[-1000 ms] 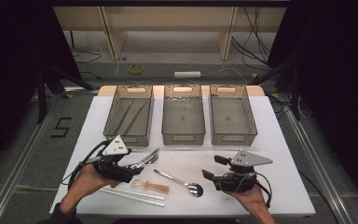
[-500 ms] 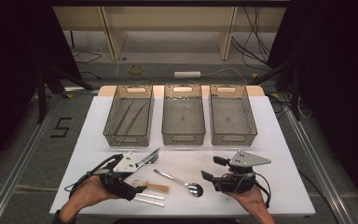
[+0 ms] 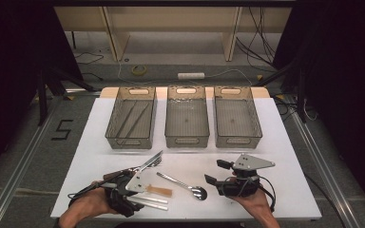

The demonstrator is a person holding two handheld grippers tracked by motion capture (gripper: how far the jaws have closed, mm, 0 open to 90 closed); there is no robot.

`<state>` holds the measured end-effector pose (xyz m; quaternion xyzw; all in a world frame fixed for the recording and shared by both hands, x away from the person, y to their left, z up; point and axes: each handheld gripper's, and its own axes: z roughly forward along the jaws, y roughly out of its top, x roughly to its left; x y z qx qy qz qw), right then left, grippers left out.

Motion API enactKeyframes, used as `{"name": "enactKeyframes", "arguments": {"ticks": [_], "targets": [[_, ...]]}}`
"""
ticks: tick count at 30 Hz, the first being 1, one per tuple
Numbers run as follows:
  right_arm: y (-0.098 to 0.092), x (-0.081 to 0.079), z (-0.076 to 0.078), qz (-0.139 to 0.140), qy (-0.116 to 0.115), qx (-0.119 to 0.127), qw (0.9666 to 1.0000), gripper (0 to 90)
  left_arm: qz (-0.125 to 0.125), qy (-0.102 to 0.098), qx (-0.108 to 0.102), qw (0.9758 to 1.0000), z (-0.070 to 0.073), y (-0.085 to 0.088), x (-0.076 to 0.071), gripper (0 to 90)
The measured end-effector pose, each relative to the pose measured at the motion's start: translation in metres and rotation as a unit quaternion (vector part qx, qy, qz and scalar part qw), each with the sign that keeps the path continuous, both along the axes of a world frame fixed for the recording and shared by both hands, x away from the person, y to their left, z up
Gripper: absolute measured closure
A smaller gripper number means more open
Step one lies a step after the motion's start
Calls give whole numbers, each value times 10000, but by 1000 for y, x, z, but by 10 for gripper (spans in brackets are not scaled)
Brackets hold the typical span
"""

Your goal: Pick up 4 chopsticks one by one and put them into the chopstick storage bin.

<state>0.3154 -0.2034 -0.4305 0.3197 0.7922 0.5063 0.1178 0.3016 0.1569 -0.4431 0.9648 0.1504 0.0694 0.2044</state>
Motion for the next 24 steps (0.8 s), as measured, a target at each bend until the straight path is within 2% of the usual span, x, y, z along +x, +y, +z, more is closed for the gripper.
{"name": "enactKeyframes", "arguments": {"ticks": [4,8,12,17,24], "targets": [[-1,0,-1,3,17,-15,10000,303,92,195,-54,9998,-4,2,3,376],[0,1,-1,-1,50,0,10000,303,-11,157,158,9998,-7,4,3,408],[0,0,0,26,25,13,10000,303,4,192,215,9996,-11,4,3,442],[2,0,0,29,14,-14,10000,303,-124,236,285,9992,-12,4,3,488],[2,0,0,62,13,-41,10000,304,-144,200,390,9989,-15,3,4,526]]}}
